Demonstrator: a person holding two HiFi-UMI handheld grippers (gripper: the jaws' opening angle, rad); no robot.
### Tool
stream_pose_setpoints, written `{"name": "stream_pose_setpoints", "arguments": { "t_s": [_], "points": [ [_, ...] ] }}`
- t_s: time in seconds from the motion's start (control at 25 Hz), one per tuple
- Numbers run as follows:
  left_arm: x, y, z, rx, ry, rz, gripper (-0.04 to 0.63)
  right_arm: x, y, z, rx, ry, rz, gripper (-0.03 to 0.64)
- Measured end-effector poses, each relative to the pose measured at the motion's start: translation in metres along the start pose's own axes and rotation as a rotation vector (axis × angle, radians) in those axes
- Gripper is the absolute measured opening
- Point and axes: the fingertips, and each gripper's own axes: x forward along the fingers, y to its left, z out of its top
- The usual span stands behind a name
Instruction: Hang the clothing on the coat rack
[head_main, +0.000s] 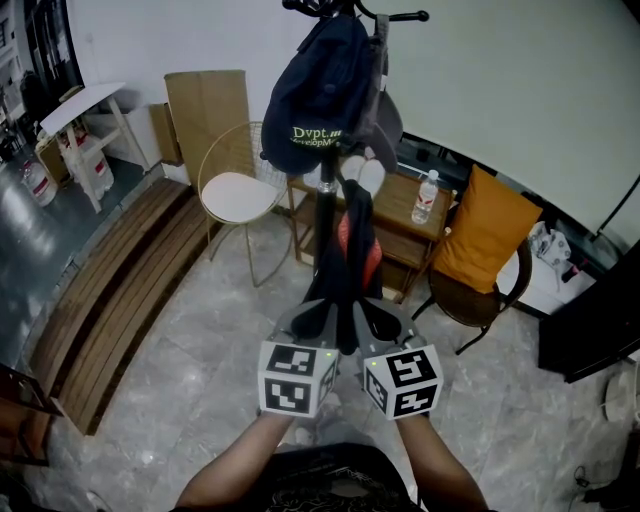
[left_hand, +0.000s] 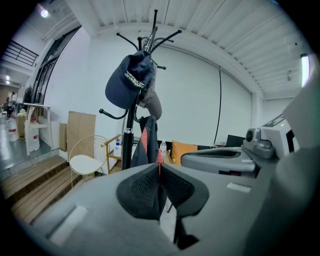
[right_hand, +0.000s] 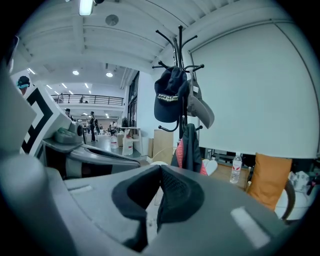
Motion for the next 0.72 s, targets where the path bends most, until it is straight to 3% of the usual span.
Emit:
{"name": "stream_pose_setpoints", "arguments": {
  "t_s": [0.72],
  "points": [
    [-0.0089, 0.0, 0.001, 0.002, -0.009, -0.009, 0.006, -0.0049, 0.0061, 0.0051, -0.01, -0.005, -0.006, 0.002]
  ]
}}
